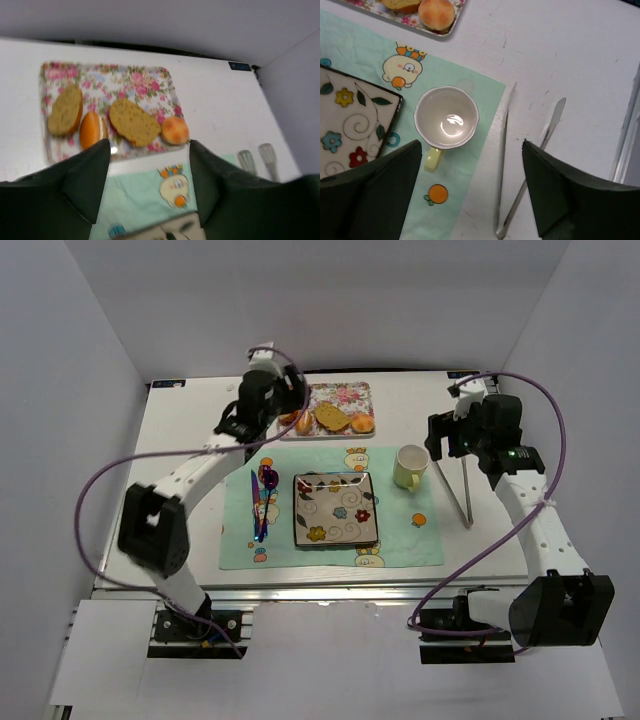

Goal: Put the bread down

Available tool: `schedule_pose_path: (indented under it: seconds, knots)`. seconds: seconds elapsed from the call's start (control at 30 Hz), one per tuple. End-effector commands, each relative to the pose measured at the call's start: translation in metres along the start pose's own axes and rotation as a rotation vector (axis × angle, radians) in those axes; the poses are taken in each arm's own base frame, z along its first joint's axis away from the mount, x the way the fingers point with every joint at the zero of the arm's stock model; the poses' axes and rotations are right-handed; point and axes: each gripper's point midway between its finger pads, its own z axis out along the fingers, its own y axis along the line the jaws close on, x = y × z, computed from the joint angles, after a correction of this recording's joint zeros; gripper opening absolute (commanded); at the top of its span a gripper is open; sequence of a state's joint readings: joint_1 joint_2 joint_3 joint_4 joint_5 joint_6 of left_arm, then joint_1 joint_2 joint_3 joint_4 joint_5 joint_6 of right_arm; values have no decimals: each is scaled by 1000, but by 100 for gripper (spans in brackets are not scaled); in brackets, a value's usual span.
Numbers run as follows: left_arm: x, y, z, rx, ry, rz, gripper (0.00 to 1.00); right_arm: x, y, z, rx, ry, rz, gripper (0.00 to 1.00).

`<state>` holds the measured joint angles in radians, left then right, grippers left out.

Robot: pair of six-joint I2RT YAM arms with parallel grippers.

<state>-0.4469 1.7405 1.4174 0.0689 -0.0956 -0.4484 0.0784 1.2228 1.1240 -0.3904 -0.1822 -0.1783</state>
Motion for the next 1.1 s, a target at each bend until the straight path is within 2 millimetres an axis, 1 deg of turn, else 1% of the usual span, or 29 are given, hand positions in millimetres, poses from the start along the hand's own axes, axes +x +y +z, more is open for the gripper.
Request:
schedule_pose_path:
  seconds: [0.0, 0.03, 0.07, 0.1, 0.13, 0.17, 0.2, 0.23, 0.27, 0.3, 0.33, 0.37, 0.4, 0.43, 0.47, 0.5, 0.53, 0.57, 0.63, 0.7, 0.77, 0.8, 0.83, 0.87, 0.93, 0.97, 1.03, 1.07]
  knots:
    - [-29, 7, -71, -6, -84, 16, 48, -2, -6, -16, -44, -38, -204, 84]
    - [-23, 12, -82, -14, -74, 11, 24, 5, -22, -18, -25, -34, -206, 62]
    - [0, 31, -92, -61, -37, 8, 2, 12, -20, -16, -73, -30, -175, 46]
    - [5, 35, -103, -70, -38, -7, 0, 24, -23, -15, -78, -3, -133, 25]
    - [-8, 32, -125, -51, -87, -20, 0, 33, -38, -17, -48, 12, -81, 0]
    - [16, 47, -133, -79, -53, -23, 0, 38, -37, -18, -71, 11, -56, 0]
    - [20, 50, -142, -86, -53, -34, 0, 47, -39, -19, -81, 25, -37, 0]
    - [28, 56, -150, -99, -38, -39, 7, 51, -45, -23, -74, 29, -24, 11]
    - [35, 61, -163, -105, -38, -44, 18, 57, -43, -23, -107, 43, -34, 32]
    - [42, 65, -169, -114, -32, -59, 48, 67, -40, -26, -126, 93, -12, 63]
    - [46, 68, -174, -121, -35, -69, 64, 80, -42, -22, -133, 145, 15, 89]
    - [46, 69, -184, -121, -42, -79, 73, 90, -45, -23, -124, 192, 37, 89]
    - [62, 77, -189, -139, -15, -89, 78, 98, -46, -23, -132, 221, 43, 89]
    - [66, 79, -193, -141, -16, -96, 83, 111, -52, -20, -112, 255, 74, 89]
    - [63, 79, -201, -134, -41, -118, 85, 123, -66, -20, -27, 302, 79, 89]
    - [73, 86, -204, -153, -34, -123, 85, 132, -71, -19, 1, 327, 80, 89]
    - [75, 88, -207, -157, -39, -132, 86, 145, -75, -15, 27, 346, 76, 87]
    - [76, 89, -209, -157, -43, -142, 86, 153, -78, -14, 49, 360, 63, 86]
    - [79, 92, -214, -163, -48, -146, 86, 164, -79, -9, 60, 337, 13, 82]
    - [81, 93, -214, -170, -34, -135, 86, 172, -85, -5, 95, 325, -17, 80]
    - [83, 94, -214, -175, -18, -116, 86, 180, -89, 2, 114, 335, 2, 81]
    - [87, 95, -212, -182, 1, -107, 87, 195, -86, 13, 88, 383, 57, 80]
    - [87, 95, -210, -182, 7, -102, 87, 199, -84, 22, 76, 390, 91, 79]
    - [85, 94, -209, -182, 9, -95, 87, 195, -85, 33, 72, 363, 102, 78]
    - [84, 95, -208, -190, 10, -97, 87, 199, -85, 51, 64, 367, 117, 78]
    - [84, 95, -208, -189, 8, -105, 87, 208, -80, 62, 36, 399, 126, 76]
    - [86, 96, -209, -198, 11, -113, 87, 207, -76, 73, 9, 412, 126, 74]
    - [85, 97, -209, -202, 8, -116, 87, 206, -78, 77, 17, 408, 116, 73]
